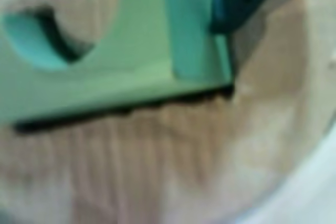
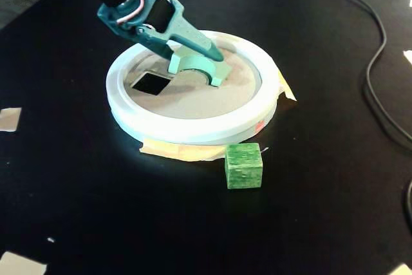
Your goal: Pick up the U shape block and drop it in corresponding U shaped hole
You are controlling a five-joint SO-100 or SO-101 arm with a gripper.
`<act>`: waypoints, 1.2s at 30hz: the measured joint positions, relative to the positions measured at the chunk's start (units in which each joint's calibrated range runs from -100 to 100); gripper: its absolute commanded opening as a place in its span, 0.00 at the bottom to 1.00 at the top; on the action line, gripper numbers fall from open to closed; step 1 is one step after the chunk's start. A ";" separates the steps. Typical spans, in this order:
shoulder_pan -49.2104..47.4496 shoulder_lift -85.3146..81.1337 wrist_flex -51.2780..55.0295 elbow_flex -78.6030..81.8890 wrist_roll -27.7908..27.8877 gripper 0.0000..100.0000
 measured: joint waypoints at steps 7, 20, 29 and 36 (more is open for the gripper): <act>-0.10 0.89 -2.04 0.00 0.20 0.91; 1.80 0.89 -1.94 0.10 3.17 0.91; 1.90 4.64 -6.79 0.20 3.52 0.91; 1.90 4.01 -4.95 0.10 3.52 0.91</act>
